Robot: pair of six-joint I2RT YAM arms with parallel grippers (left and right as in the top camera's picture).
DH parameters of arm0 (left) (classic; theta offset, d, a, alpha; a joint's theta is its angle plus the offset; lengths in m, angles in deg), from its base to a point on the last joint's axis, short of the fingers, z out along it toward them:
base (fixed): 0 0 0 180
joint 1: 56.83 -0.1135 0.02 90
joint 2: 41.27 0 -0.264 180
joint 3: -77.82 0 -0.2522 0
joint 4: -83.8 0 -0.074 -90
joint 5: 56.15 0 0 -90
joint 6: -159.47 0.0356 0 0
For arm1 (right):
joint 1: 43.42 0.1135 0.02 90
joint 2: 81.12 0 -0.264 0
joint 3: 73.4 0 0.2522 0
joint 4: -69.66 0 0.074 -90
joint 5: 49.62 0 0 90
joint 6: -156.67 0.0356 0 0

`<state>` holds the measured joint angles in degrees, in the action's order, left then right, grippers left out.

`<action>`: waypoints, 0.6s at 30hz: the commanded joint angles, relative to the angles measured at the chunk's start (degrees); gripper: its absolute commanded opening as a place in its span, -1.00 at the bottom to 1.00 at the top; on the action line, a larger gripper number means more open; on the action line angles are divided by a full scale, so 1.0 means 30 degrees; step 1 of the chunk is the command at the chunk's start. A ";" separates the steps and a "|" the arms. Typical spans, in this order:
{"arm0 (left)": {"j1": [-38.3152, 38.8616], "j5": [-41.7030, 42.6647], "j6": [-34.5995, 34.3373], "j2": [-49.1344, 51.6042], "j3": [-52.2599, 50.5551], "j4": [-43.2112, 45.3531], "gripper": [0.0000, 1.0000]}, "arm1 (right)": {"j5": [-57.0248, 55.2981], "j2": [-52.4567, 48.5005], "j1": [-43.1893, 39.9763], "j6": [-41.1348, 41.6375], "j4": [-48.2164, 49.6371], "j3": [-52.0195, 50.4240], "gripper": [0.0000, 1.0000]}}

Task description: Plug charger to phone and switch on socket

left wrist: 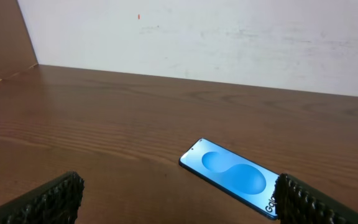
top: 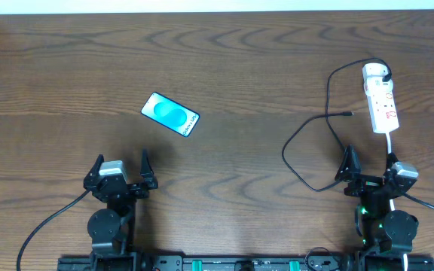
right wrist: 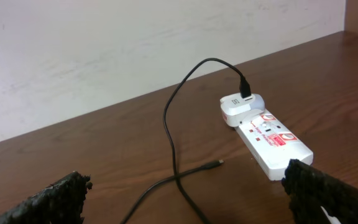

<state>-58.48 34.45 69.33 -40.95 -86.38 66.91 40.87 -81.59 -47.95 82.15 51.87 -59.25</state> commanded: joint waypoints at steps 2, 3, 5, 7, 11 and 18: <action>0.0080 0.0029 0.0175 -0.0029 -0.0605 -0.0262 0.96 | 0.0022 0.0051 0.0138 0.0109 -0.0087 -0.0029 0.99; 0.0080 0.0029 0.0175 -0.0029 -0.0605 -0.0262 0.96 | 0.0022 0.0051 0.0138 0.0109 -0.0087 -0.0029 0.99; 0.0080 0.0036 -0.0073 -0.0029 -0.0554 -0.0197 0.96 | 0.0022 0.0051 0.0138 0.0109 -0.0087 -0.0029 0.99; 0.0080 0.0036 -0.0554 -0.0029 -0.0386 -0.0197 0.96 | 0.0022 0.0051 0.0138 0.0109 -0.0087 -0.0029 0.99; 0.0080 0.0109 -0.1049 -0.0007 0.0517 -0.0219 0.96 | 0.0022 0.0051 0.0138 0.0109 -0.0087 -0.0029 0.99; 0.0080 0.0182 -0.1049 0.1443 0.2798 -0.1362 0.96 | 0.0022 0.0051 0.0138 0.0109 -0.0087 -0.0029 0.99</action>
<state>-58.48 34.84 66.66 -39.16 -83.14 63.78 40.87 -81.59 -47.95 82.15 51.85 -59.25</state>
